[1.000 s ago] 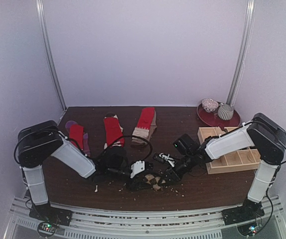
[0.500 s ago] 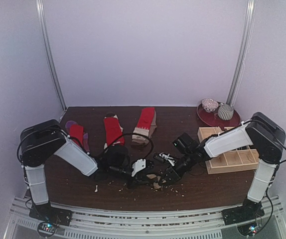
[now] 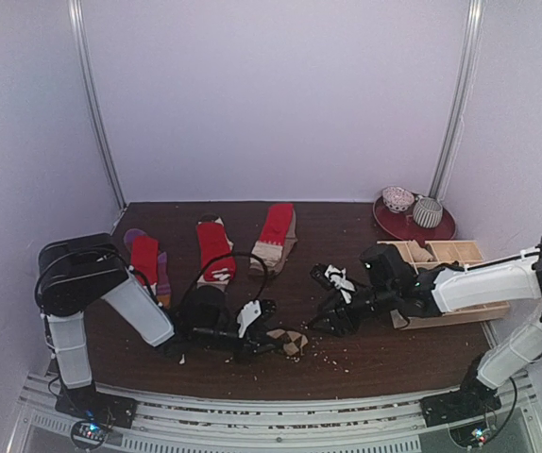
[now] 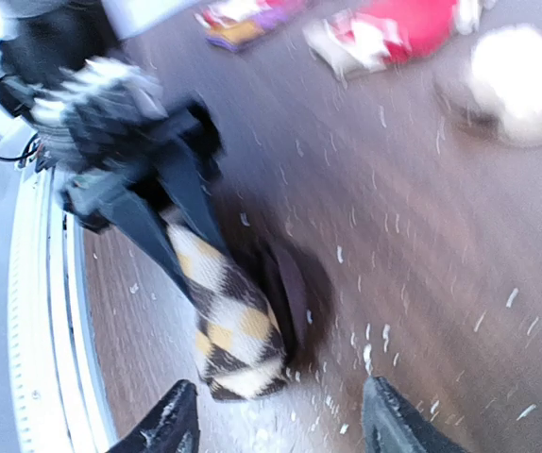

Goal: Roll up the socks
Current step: Roll a pair of socks at the center of the board, then pick up the pair of socks from the center of the board.

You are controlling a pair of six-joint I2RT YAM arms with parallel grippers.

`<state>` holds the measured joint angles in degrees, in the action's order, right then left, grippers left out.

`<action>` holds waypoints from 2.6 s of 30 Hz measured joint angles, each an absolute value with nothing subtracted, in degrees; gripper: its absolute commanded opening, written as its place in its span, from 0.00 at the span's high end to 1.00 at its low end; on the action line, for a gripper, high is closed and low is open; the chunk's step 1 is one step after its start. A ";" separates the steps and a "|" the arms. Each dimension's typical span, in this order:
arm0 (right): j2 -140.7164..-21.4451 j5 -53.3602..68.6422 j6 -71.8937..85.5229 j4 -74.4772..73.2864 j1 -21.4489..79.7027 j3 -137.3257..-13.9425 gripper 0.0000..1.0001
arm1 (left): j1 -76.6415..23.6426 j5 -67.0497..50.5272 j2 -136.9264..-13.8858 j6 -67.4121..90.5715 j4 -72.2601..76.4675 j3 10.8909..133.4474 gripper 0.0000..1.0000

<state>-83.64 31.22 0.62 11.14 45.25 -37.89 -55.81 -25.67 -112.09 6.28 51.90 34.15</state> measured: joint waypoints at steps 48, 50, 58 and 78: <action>-101.69 35.64 -9.34 6.87 46.96 -48.47 0.26 | -55.18 -28.18 -115.00 10.50 52.47 36.21 1.00; -101.62 35.73 -8.62 6.57 46.06 -47.99 0.26 | -55.24 -28.05 -115.24 10.17 52.42 36.58 1.00; -102.41 38.37 -7.95 6.22 45.12 -48.18 0.26 | -55.24 -28.03 -115.39 9.61 52.47 36.71 1.00; -104.38 43.59 -2.90 11.94 44.86 -46.63 0.74 | -55.24 -28.10 -115.39 8.86 51.22 37.67 0.88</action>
<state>-104.38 43.59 -2.90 11.94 44.86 -46.63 -55.24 -28.10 -115.39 8.86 51.22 37.67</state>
